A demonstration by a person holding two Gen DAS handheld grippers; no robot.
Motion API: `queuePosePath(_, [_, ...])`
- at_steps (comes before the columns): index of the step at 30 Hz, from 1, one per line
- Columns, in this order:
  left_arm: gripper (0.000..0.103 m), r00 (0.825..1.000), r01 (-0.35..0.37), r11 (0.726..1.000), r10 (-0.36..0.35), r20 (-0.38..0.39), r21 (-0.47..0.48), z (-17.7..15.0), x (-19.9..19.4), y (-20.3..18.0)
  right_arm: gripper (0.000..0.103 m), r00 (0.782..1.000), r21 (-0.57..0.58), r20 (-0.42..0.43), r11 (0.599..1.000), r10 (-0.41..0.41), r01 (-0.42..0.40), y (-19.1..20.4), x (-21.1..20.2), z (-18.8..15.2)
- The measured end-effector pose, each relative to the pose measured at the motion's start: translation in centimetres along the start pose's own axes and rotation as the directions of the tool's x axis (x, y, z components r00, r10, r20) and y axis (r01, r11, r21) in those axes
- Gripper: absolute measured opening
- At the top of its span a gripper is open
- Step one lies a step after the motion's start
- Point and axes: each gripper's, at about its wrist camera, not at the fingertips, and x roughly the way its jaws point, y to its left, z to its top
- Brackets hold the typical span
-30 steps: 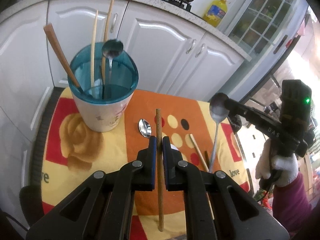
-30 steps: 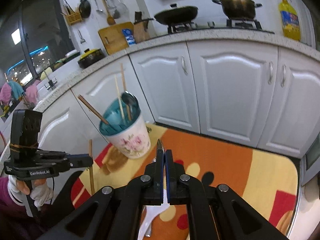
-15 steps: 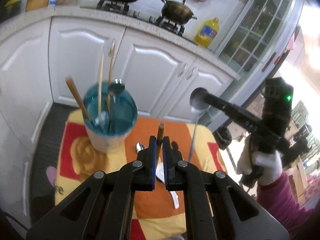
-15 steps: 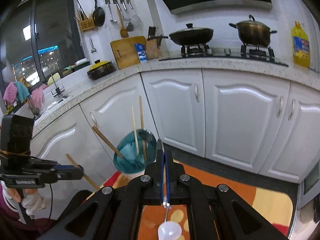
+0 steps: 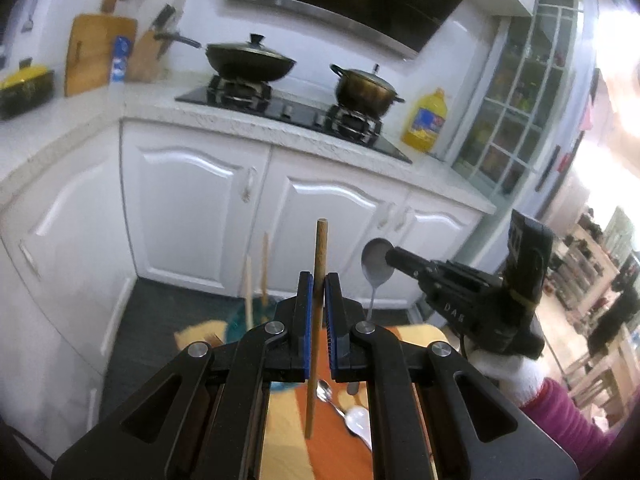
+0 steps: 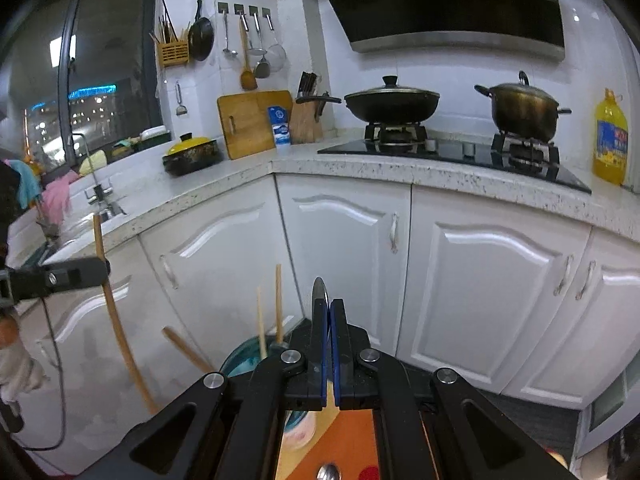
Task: Organize utensils
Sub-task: 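Carry the chopstick with the left tool to the holder while the right tool carries the spoon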
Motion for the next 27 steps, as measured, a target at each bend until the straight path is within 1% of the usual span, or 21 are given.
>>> queuePosePath(5, [0.004, 0.999, -0.046, 0.999, 0.046, 0.026, 0.001, 1.9, 1.1, 1.4, 0.001, 0.999, -0.041, 0.011, 0.999, -0.032, 0.032, 0.9, 2.8, 1.2])
queuePosePath(10, [0.004, 0.995, -0.095, 0.995, 0.094, 0.039, 0.020, 2.8, 2.9, 2.4, 0.001, 0.998, -0.063, 0.012, 0.996, -0.068, 0.068, 1.1, 5.8, 1.3])
queuePosePath(14, [0.004, 0.994, -0.108, 0.994, 0.108, 0.018, 0.019, 2.7, 4.6, 3.3, 0.001, 0.996, -0.070, 0.005, 0.993, -0.093, 0.093, 0.9, 7.8, 1.0])
queuePosePath(17, [0.004, 0.993, -0.116, 0.993, 0.116, 0.002, 0.021, 2.1, 5.5, 3.7, 0.001, 0.995, -0.074, -0.004, 0.993, -0.096, 0.096, 0.9, 8.7, 0.4])
queuePosePath(20, [0.004, 0.993, -0.118, 0.993, 0.119, -0.023, 0.013, 1.4, 6.2, 4.1, 0.001, 0.996, -0.077, -0.028, 0.994, -0.086, 0.083, 0.9, 9.5, -0.4])
queuePosePath(27, [0.004, 0.993, -0.111, 0.994, 0.110, -0.049, -0.024, 0.1, 6.7, 4.3, 0.001, 0.996, -0.046, -0.081, 0.999, -0.021, 0.017, 0.7, 9.8, -2.6])
